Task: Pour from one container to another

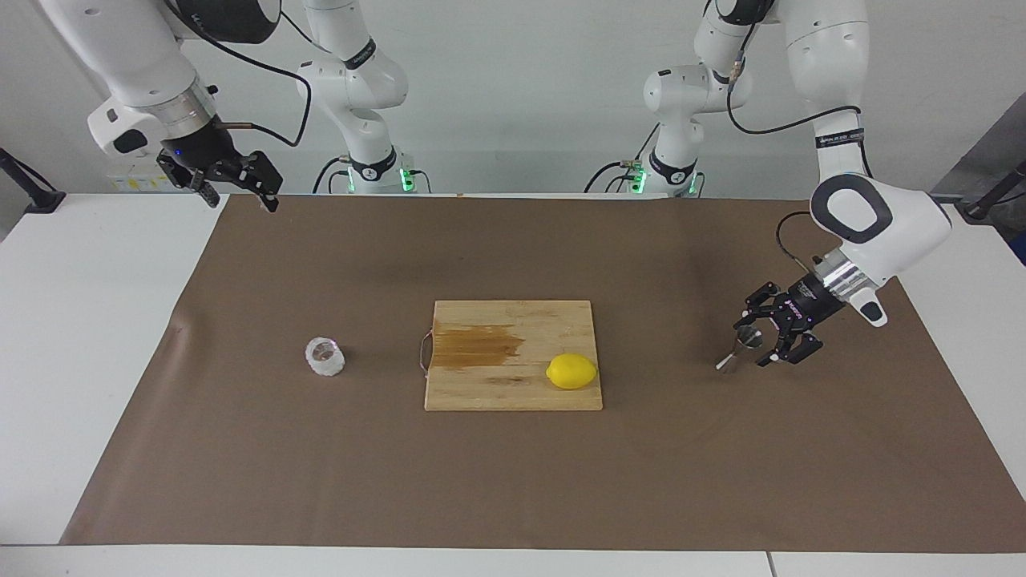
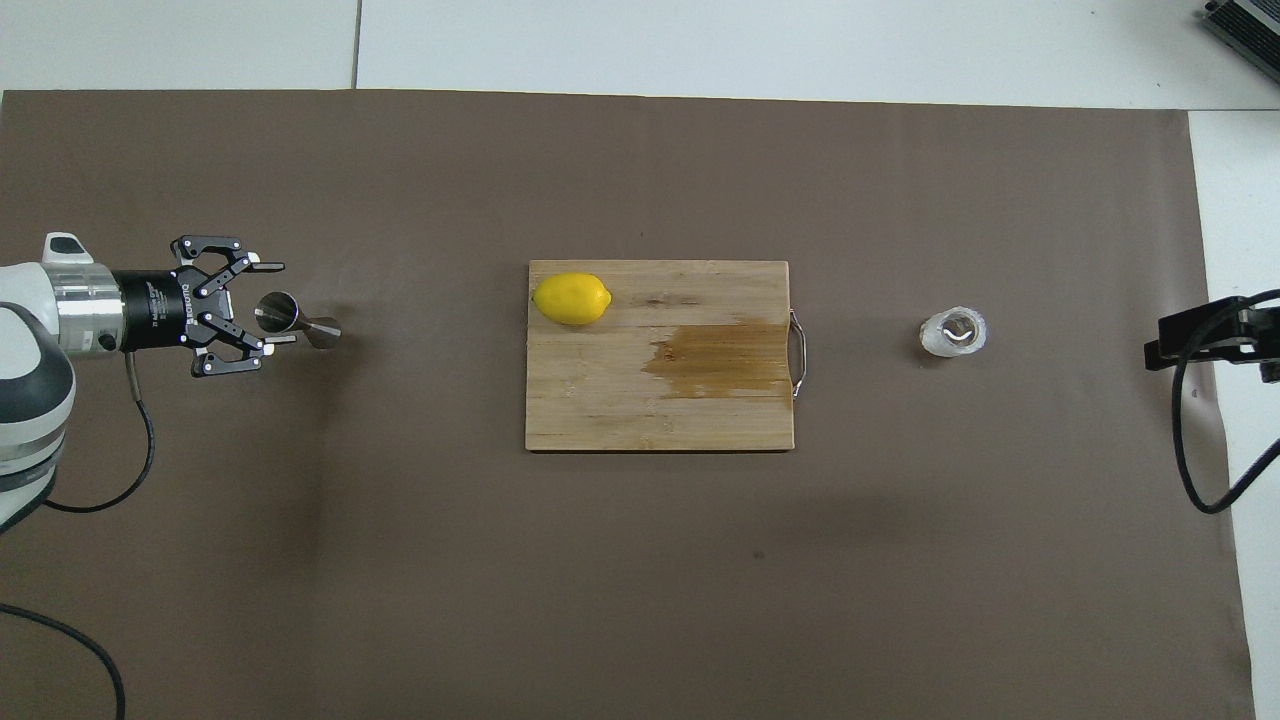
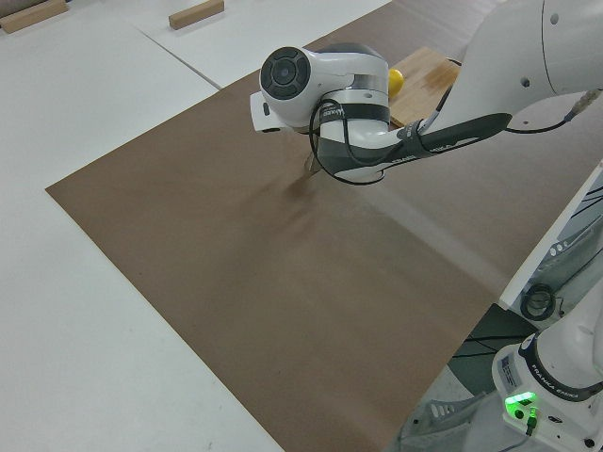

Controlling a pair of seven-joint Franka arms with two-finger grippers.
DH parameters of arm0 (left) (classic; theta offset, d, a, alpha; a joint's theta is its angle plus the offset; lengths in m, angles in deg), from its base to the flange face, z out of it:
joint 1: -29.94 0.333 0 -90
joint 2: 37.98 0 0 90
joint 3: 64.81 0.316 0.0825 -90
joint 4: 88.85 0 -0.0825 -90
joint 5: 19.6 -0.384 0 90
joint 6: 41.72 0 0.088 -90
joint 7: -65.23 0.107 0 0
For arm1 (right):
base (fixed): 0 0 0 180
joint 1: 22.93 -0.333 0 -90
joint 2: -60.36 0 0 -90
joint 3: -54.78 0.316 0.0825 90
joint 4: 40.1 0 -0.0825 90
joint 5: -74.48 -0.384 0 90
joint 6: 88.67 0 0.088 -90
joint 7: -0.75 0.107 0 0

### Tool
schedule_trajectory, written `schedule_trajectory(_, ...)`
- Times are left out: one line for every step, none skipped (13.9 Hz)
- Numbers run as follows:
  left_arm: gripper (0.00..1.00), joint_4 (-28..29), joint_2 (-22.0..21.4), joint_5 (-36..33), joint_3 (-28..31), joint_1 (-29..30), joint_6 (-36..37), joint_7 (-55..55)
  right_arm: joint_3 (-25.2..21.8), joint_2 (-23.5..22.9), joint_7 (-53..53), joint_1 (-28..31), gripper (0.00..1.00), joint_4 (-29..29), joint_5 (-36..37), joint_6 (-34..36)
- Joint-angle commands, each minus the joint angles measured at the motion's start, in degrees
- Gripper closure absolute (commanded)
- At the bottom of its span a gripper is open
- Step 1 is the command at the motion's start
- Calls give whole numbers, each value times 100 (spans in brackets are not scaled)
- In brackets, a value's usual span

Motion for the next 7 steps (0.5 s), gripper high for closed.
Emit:
schedule_trajectory(18,45,21,83,55,-80,-141,-9,-39,79,-52,-18,0,-67,-23,63)
schedule_trajectory(20,45,30,82,55,-80,-159,-9,-39,79,-52,-18,0,-67,-31,63)
schedule_trajectory(20,45,30,82,55,-80,-176,-9,-39,79,-52,-18,0,-59,-31,63)
schedule_trajectory(23,45,30,82,55,-80,-176,0,-39,79,-52,-27,0,-59,-23,63)
schedule_trajectory(26,45,30,82,55,-80,-176,-9,-39,79,-52,-27,0,-59,-31,63)
schedule_trajectory(30,45,30,82,55,-80,-176,-9,-39,79,-52,-18,0,-67,-31,63)
schedule_trajectory(34,45,30,82,55,-80,-185,-9,-39,79,-52,-27,0,-59,-31,63)
